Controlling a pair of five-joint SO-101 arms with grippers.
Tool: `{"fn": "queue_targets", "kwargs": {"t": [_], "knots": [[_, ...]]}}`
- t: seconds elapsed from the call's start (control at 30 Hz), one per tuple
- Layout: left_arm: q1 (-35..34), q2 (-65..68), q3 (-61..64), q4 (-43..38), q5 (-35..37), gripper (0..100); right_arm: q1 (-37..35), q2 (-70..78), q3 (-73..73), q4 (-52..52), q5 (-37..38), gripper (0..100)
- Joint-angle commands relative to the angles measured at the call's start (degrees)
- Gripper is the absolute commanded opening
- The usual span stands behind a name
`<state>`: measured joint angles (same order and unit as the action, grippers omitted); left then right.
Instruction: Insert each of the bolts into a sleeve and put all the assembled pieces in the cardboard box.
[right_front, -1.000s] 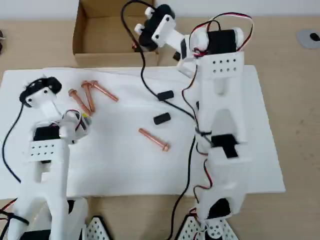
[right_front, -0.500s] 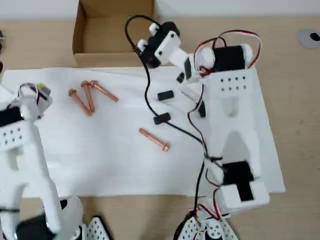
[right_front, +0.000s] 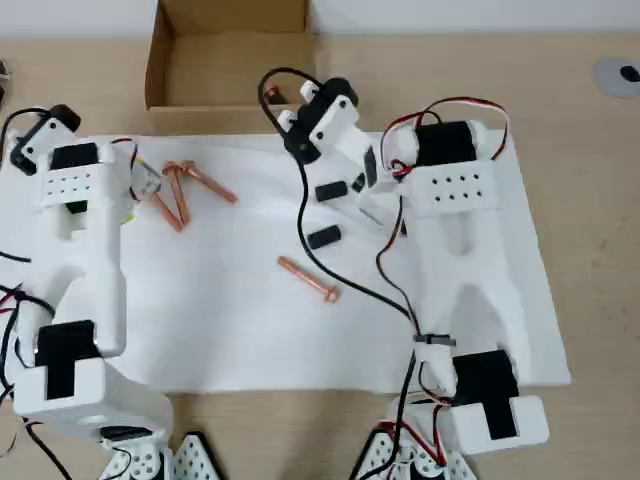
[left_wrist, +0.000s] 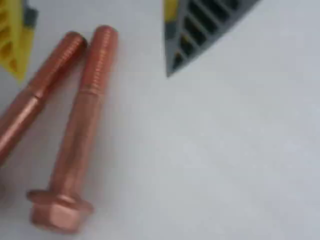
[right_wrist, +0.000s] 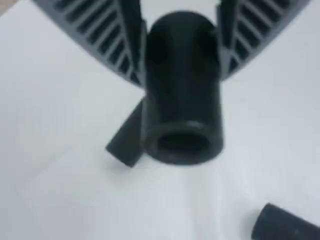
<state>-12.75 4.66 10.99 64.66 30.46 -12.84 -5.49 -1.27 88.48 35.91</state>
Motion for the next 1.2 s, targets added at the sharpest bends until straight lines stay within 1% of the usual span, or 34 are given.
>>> {"fn": "queue_targets", "kwargs": {"t": [0.0,0.43,0.63,0.83,1.17], "knots": [[1.14,0.92,-2.99,-2.11,1.14,20,-0.31,-3.3,1.63,-2.99,-0.7,1.1],[0.62,13.41,-11.34,-2.64,1.23,20,-0.31,-3.3,2.15,-3.52,-0.62,1.1],[-1.05,15.43,-15.03,-2.64,1.23,20,-0.31,-3.3,2.24,-3.43,-0.62,1.1],[-1.76,15.69,-15.03,-3.6,0.97,20,-0.31,-3.3,2.24,-3.08,-0.62,1.1],[-1.76,20.79,-15.21,-4.4,0.88,20,-0.31,-3.3,2.24,-3.08,-0.62,1.1]]}}
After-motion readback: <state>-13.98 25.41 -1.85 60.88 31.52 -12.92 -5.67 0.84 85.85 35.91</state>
